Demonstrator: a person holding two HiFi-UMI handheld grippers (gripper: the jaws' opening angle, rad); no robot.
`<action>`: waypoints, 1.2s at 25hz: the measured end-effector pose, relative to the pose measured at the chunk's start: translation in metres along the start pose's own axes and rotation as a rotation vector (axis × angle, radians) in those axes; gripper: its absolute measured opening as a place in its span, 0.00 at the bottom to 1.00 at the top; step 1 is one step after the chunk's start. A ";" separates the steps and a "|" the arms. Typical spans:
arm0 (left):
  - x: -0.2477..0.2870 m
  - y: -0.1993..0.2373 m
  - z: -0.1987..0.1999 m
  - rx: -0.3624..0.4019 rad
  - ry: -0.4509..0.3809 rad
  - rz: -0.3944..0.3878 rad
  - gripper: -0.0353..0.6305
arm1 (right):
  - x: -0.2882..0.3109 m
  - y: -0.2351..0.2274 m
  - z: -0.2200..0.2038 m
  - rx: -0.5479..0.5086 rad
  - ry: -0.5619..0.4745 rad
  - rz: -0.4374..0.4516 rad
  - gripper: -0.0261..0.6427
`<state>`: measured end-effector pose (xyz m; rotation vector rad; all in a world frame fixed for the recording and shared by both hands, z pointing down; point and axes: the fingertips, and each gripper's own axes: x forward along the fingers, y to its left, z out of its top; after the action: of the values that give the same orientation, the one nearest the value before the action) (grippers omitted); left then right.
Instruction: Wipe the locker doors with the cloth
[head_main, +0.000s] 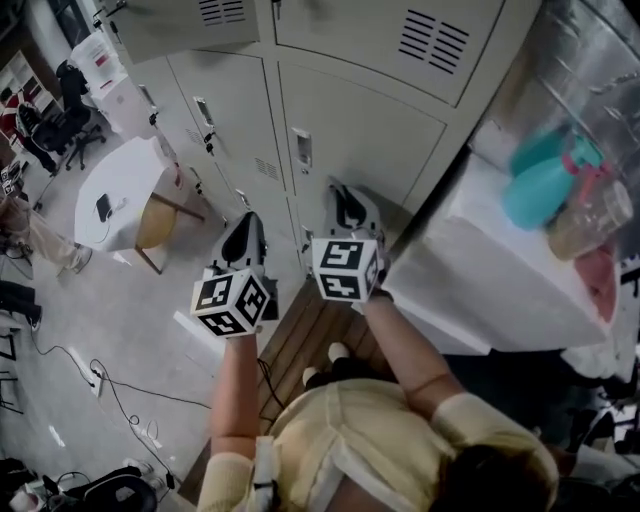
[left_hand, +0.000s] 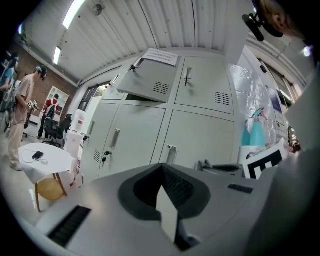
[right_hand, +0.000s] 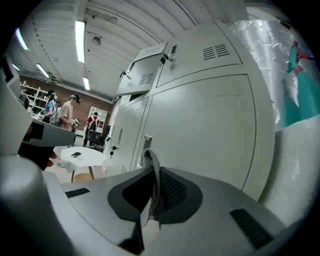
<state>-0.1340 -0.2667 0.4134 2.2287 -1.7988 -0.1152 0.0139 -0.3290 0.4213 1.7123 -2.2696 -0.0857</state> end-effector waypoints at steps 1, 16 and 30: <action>-0.001 0.004 0.000 -0.002 0.001 0.012 0.06 | 0.004 0.004 0.000 0.001 0.001 0.012 0.07; -0.005 0.062 -0.012 -0.003 0.037 0.167 0.06 | 0.058 0.054 -0.018 -0.007 0.066 0.161 0.07; -0.006 0.081 -0.026 -0.017 0.078 0.191 0.06 | 0.083 0.038 -0.054 0.003 0.149 0.116 0.07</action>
<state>-0.2059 -0.2724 0.4594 2.0086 -1.9479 -0.0053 -0.0272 -0.3895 0.4972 1.5305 -2.2534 0.0680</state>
